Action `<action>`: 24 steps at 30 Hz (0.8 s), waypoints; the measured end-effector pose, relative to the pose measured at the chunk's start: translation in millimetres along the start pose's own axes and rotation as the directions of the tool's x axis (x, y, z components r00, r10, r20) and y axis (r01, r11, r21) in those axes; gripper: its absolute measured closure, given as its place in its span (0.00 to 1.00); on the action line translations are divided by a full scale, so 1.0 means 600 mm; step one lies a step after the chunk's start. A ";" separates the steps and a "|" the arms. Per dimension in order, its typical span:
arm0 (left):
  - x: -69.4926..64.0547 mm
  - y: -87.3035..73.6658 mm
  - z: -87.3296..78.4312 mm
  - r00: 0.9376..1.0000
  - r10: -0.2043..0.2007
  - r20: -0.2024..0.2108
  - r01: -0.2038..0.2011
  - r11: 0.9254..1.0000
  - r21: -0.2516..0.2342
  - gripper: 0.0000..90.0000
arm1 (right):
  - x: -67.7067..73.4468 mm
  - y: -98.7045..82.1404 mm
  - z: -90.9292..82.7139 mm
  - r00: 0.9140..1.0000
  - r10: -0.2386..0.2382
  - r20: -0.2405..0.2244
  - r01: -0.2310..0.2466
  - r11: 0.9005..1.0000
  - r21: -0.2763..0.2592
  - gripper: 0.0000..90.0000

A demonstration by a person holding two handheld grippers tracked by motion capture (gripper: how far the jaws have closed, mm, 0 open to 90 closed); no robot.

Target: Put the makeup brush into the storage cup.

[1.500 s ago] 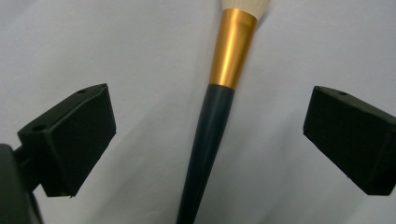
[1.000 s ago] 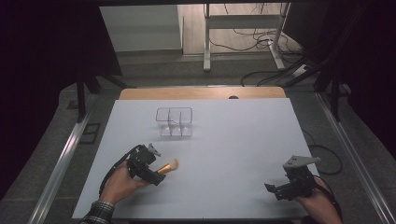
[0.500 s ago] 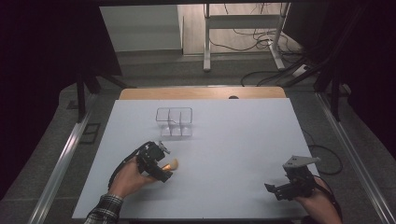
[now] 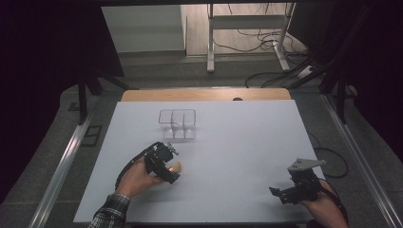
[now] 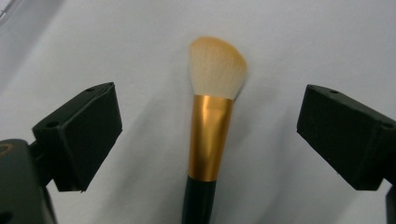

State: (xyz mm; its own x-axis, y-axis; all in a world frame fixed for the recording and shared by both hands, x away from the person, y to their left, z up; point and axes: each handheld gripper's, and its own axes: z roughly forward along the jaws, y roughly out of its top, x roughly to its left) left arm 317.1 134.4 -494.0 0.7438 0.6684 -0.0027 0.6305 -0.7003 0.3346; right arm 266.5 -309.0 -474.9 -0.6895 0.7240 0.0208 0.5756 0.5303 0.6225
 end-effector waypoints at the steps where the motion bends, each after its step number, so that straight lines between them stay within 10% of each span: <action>1: 0.000 0.000 -0.001 1.000 0.001 -0.003 -0.001 1.000 0.003 0.09 | 0.000 0.000 0.000 1.000 0.000 0.000 0.000 1.000 0.000 0.00; 24: 0.008 -0.004 0.028 0.998 0.011 0.064 -0.016 0.996 0.091 0.37 | 0.001 0.000 0.000 1.000 -0.002 -0.002 0.002 1.000 0.001 0.00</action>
State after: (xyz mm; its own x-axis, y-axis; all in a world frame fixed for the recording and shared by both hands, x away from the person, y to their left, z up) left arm 322.7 135.0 -510.8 0.7631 0.6436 -0.0593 0.6359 -0.7312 0.2471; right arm 266.3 -308.6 -475.0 -0.6917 0.7219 0.0212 0.5744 0.5322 0.6219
